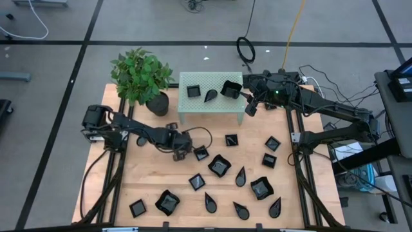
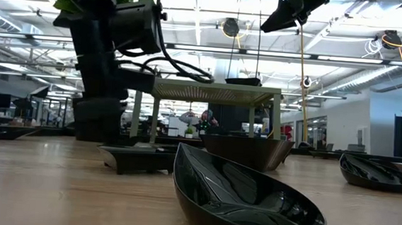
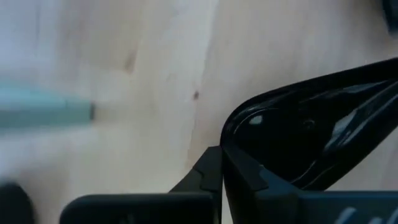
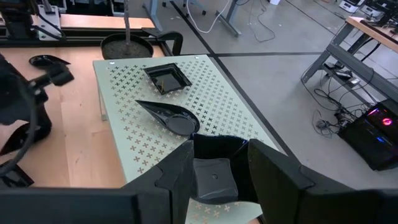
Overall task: Pick & Place Mini shaped plates
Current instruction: Stack the drop shaped plate on top of the other drop shaped plate on the shelf
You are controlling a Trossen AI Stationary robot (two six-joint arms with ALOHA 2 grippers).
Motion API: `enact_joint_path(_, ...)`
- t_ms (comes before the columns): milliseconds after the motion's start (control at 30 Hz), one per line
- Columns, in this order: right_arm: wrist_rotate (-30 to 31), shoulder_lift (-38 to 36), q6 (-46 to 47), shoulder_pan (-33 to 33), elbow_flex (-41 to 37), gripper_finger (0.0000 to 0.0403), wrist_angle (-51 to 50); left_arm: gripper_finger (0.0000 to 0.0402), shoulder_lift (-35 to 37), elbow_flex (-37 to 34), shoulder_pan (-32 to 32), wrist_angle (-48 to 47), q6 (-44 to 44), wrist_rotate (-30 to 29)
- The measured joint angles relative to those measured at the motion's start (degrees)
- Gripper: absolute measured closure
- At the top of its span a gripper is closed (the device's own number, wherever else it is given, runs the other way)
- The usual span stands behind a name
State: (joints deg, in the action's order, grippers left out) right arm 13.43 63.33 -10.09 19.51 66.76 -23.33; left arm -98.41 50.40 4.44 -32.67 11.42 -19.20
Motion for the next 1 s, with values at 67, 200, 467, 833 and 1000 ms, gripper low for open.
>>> enact_joint_path(67, 0.0, 0.0, 0.0, 0.0, 0.0, 0.0261, 0.0, 0.0399, -0.1, 0.7, -0.7, -0.2, -9.1, 0.4)
enact_joint_path(200, 0.0, 0.0, 1.1, 0.0, 0.0, 0.0261, 0.0, 0.0395, -0.1, 2.8, -2.4, -0.6, -24.0, 4.6)
enact_joint_path(467, 0.0, 0.0, 1.9, 0.0, 0.0, 0.0261, 0.0, 0.0386, -0.2, 5.6, -4.9, -0.5, -40.9, 7.3)
enact_joint_path(833, 0.0, 0.0, 1.9, 0.0, 0.0, 0.0261, 0.0, 0.0350, -0.1, 10.5, -5.1, -1.9, -32.3, 5.7)
enact_joint_path(1000, 0.0, 0.0, 1.9, 0.0, 0.0, 0.0261, 0.0, 0.0330, -0.1, 12.5, -5.2, -3.4, -26.2, 5.7)
